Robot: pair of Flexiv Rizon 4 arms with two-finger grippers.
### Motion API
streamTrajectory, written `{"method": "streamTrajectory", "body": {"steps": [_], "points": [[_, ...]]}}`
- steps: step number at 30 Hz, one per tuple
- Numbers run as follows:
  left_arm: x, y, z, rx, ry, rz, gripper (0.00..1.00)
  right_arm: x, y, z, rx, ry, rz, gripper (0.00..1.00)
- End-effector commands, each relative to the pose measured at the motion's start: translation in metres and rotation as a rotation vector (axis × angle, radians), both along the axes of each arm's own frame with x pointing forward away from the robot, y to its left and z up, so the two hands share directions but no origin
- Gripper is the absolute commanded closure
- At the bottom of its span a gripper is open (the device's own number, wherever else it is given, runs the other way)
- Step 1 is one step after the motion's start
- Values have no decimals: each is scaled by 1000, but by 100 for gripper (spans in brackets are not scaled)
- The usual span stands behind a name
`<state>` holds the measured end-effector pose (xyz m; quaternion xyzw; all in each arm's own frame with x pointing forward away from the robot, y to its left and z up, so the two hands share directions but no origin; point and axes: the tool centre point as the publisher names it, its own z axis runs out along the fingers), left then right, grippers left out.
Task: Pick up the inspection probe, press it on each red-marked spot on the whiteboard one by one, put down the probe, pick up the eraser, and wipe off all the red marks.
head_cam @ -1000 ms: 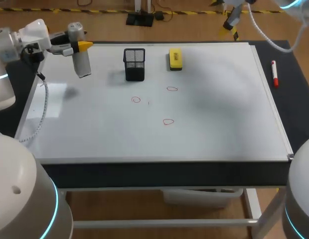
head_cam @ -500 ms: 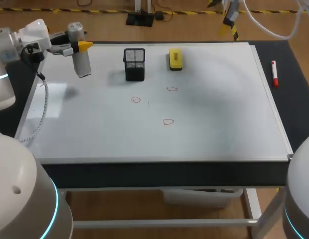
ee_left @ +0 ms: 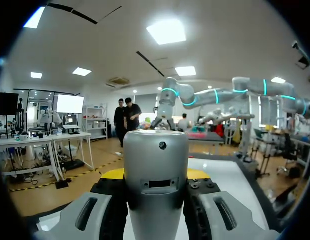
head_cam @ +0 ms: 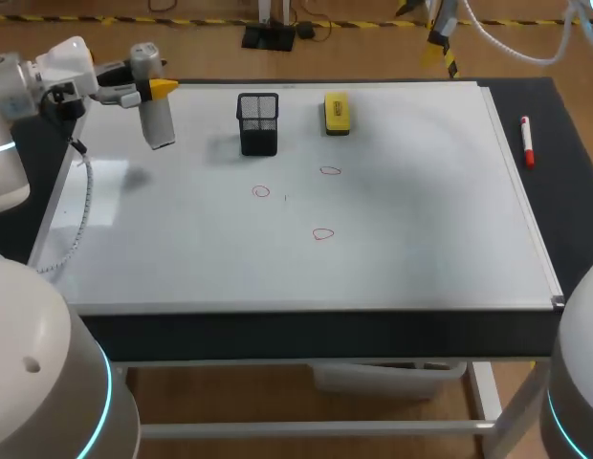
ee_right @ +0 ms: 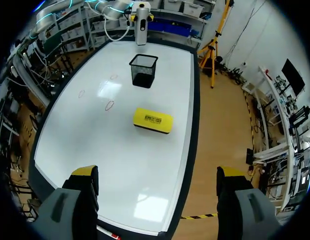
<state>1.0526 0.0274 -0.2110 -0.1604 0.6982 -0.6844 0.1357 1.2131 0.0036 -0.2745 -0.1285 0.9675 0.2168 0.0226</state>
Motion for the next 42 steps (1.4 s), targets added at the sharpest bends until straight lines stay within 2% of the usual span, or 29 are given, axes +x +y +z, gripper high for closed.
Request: {"method": "streamTrajectory", "body": {"steps": [1, 11, 20, 28, 37, 42], "points": [[0, 0, 0, 0, -2, 0, 100, 4, 15, -6, -21, 73, 128, 0], [0, 0, 0, 0, -2, 0, 100, -12, 39, -31, -13, 53, 441, 0], [0, 0, 0, 0, -2, 0, 100, -26, 62, -47, -122, 96, 714, 0], [0, 0, 0, 0, -2, 0, 100, -37, 87, -60, -124, 87, 936, 0], [0, 0, 0, 0, -2, 0, 100, -45, 107, -70, -130, 70, 1139, 0], [0, 0, 0, 0, -2, 0, 100, -46, 111, -77, -141, 82, 1191, 0]]}}
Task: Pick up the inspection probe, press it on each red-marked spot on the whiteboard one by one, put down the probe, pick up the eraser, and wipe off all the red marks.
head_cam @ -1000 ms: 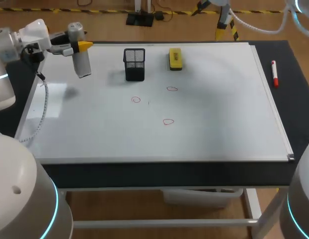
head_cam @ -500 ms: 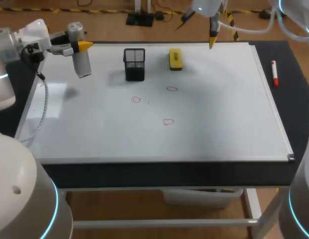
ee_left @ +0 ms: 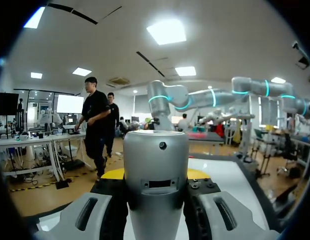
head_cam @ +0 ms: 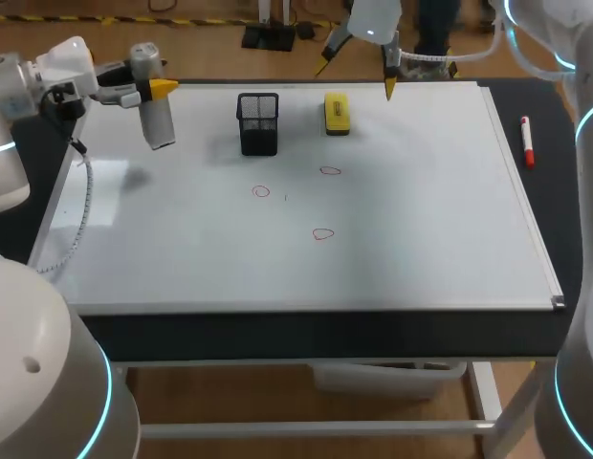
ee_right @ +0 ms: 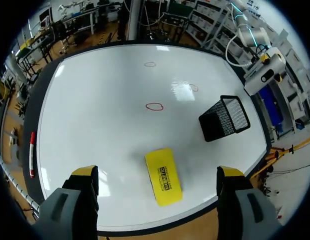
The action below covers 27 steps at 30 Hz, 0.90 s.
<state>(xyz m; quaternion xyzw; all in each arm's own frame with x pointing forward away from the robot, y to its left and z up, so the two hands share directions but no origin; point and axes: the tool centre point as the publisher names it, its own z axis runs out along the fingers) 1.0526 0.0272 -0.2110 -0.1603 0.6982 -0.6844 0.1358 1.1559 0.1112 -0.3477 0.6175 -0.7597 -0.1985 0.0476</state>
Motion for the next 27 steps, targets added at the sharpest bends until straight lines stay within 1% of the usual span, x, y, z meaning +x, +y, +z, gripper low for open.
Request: {"method": "streamTrajectory", "body": {"steps": [1, 4, 5, 6, 27], "points": [[0, 0, 0, 0, -2, 0, 100, 11, 4, -6, -218, 63, 120, 0], [0, 0, 0, 0, -2, 0, 100, 9, 6, -12, -229, 71, 154, 0], [0, 0, 0, 0, -2, 0, 100, 8, 7, -13, -249, 73, 147, 0], [0, 0, 0, 0, -2, 0, 100, 10, 7, -15, -271, 76, 104, 0], [0, 0, 0, 0, -2, 0, 100, 10, 7, -15, -271, 76, 104, 0]]}}
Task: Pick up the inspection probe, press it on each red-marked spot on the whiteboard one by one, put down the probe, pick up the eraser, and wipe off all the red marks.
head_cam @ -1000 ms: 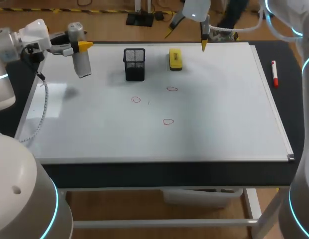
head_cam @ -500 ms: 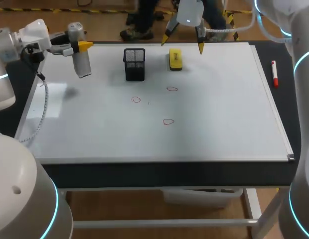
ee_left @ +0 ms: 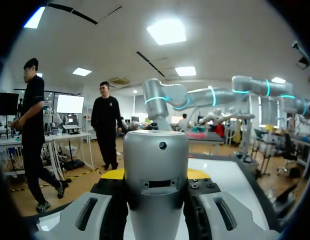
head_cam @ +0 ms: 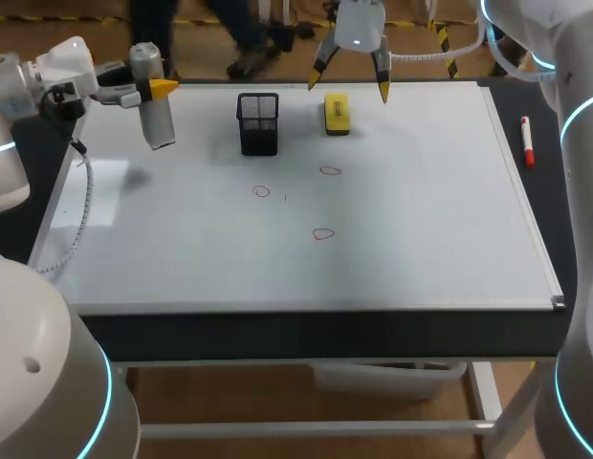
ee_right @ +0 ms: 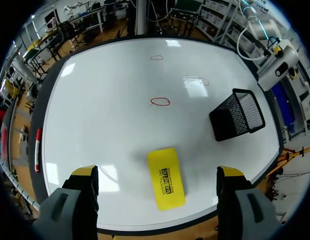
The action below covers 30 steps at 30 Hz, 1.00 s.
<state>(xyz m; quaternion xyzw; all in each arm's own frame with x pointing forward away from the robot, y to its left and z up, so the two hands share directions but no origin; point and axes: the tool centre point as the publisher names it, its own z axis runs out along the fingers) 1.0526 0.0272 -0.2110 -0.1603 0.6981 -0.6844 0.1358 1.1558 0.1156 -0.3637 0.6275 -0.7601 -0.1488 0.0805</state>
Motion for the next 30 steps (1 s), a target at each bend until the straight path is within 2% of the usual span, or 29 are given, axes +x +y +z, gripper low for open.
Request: {"method": "streamTrajectory", "body": {"steps": [1, 3, 9, 10, 11, 20, 30], "points": [[0, 0, 0, 0, -2, 0, 100, 12, 5, -3, -148, 85, 87, 0], [0, 0, 0, 0, -2, 0, 100, 13, 10, -13, -162, 81, 94, 0], [0, 0, 0, 0, -2, 0, 100, 11, 13, -34, -124, 63, 126, 0], [0, 0, 0, 0, -2, 0, 100, 10, 13, -36, -117, 66, 131, 13], [0, 0, 0, 0, -2, 0, 100, 11, 13, -38, -116, 70, 130, 0], [0, 0, 0, 0, -2, 0, 100, 8, 0, -42, -30, 50, 132, 0], [0, 0, 0, 0, -2, 0, 100, 15, 2, -49, -23, 49, 149, 0]]}}
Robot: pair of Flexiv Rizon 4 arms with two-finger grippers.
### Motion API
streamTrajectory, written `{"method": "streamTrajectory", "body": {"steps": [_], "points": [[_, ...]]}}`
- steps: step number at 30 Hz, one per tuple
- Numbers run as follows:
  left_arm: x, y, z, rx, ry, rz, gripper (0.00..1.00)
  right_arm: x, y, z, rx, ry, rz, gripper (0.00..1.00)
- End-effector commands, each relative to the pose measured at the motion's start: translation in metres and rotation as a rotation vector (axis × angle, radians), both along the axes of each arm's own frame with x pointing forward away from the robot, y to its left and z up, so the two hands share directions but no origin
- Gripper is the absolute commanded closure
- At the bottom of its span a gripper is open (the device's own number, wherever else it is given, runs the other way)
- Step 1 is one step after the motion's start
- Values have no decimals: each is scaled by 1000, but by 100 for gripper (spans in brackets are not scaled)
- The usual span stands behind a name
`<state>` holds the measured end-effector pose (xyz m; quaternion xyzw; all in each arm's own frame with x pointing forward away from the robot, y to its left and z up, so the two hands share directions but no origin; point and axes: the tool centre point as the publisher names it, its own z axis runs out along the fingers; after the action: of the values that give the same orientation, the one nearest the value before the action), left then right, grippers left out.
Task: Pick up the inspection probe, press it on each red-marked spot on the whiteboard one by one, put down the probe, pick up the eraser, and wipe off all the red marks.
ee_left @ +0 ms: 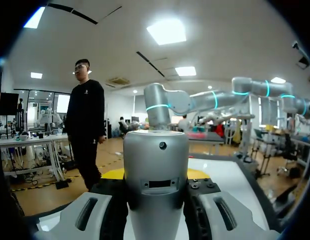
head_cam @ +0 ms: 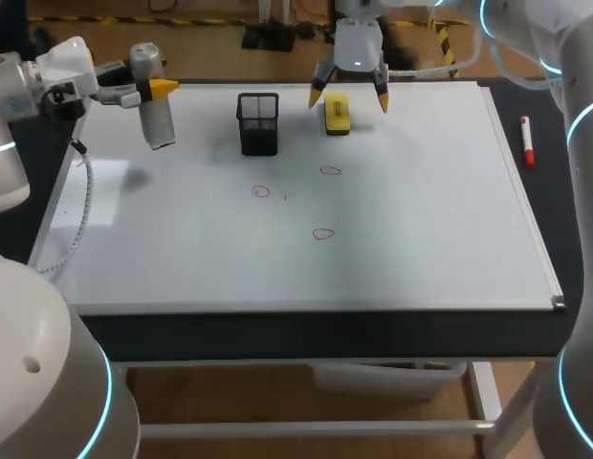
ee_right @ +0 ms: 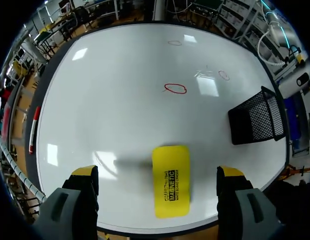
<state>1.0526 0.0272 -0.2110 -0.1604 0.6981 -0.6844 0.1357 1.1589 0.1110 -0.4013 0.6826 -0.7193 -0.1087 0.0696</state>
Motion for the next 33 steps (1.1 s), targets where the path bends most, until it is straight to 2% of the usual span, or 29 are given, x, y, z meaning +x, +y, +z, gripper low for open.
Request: {"method": "streamTrajectory", "body": {"steps": [1, 10, 26, 27, 28, 29, 31, 33], "points": [[0, 0, 1, 0, -2, 0, 100, 13, 7, -12, -7, 127, 10, 0], [0, 0, 1, 0, -2, 0, 100, 20, 18, -21, -10, 132, 16, 0], [0, 0, 1, 0, -2, 0, 100, 21, 21, -26, -5, 157, 11, 0], [0, 0, 1, 0, -2, 0, 100, 21, 21, -27, -6, 158, 10, 13], [0, 0, 1, 0, -2, 0, 100, 21, 21, -27, -7, 160, 9, 53], [0, 0, 1, 0, -2, 0, 100, 21, 21, -27, -9, 161, 8, 62], [0, 0, 1, 0, -2, 0, 100, 20, 22, -25, -21, 168, 13, 90], [0, 0, 1, 0, -2, 0, 100, 17, 24, -23, -26, 170, 16, 100]]}}
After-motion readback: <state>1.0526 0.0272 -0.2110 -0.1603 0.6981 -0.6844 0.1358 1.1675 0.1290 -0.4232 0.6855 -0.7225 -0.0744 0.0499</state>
